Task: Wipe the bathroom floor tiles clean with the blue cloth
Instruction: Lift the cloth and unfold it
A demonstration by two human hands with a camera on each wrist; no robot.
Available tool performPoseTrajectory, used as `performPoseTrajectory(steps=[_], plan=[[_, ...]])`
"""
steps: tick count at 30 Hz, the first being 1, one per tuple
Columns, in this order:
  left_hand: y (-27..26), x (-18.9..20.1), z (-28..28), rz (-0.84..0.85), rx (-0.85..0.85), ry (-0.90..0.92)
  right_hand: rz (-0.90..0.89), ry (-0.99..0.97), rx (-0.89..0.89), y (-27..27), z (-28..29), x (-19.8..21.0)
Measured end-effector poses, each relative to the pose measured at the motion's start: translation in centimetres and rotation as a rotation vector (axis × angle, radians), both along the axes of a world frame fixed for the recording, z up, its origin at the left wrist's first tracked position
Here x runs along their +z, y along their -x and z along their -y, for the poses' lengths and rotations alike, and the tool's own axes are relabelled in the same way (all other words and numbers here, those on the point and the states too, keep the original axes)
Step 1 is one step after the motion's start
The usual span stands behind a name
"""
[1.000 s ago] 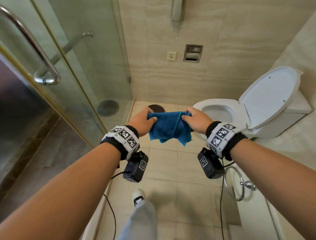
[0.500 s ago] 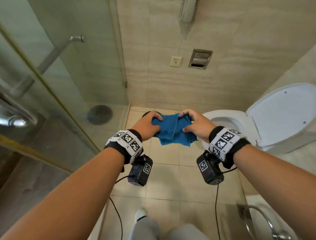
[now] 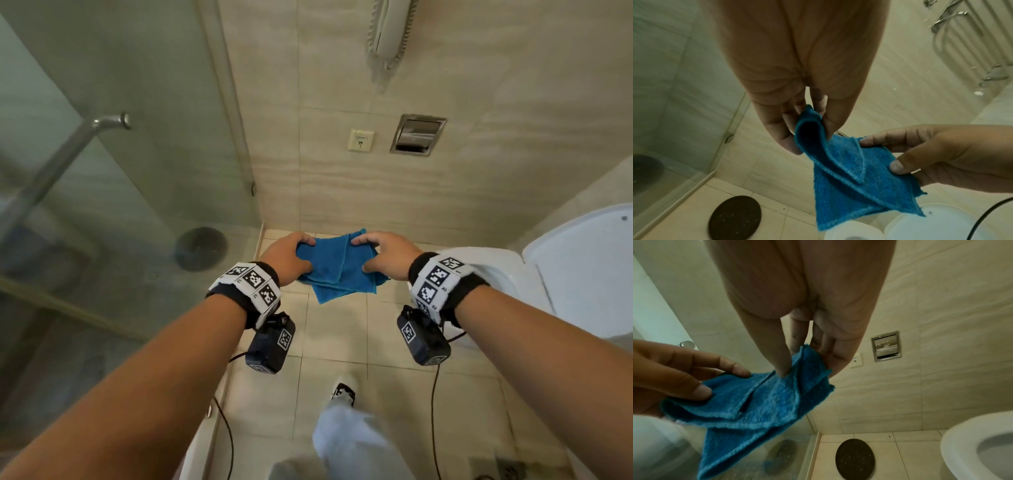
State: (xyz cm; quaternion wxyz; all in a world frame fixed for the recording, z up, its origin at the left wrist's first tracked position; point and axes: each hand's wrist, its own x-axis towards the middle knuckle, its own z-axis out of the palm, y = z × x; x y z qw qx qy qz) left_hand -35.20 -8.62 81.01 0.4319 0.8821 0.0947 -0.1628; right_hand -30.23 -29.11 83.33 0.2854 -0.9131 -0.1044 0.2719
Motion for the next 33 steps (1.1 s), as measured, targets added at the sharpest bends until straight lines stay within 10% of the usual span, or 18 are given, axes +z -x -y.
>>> performPoseTrajectory(steps=[21, 33], plan=[[-18.0, -6.9, -3.8, -0.120, 0.068, -0.003, -0.246, -0.108, -0.046, -18.9, -3.8, -8.5], [-27.6, -22.2, -10.0, -0.203, 0.052, 0.061, -0.126, -0.034, -0.201, -27.8, -11.0, -23.3]])
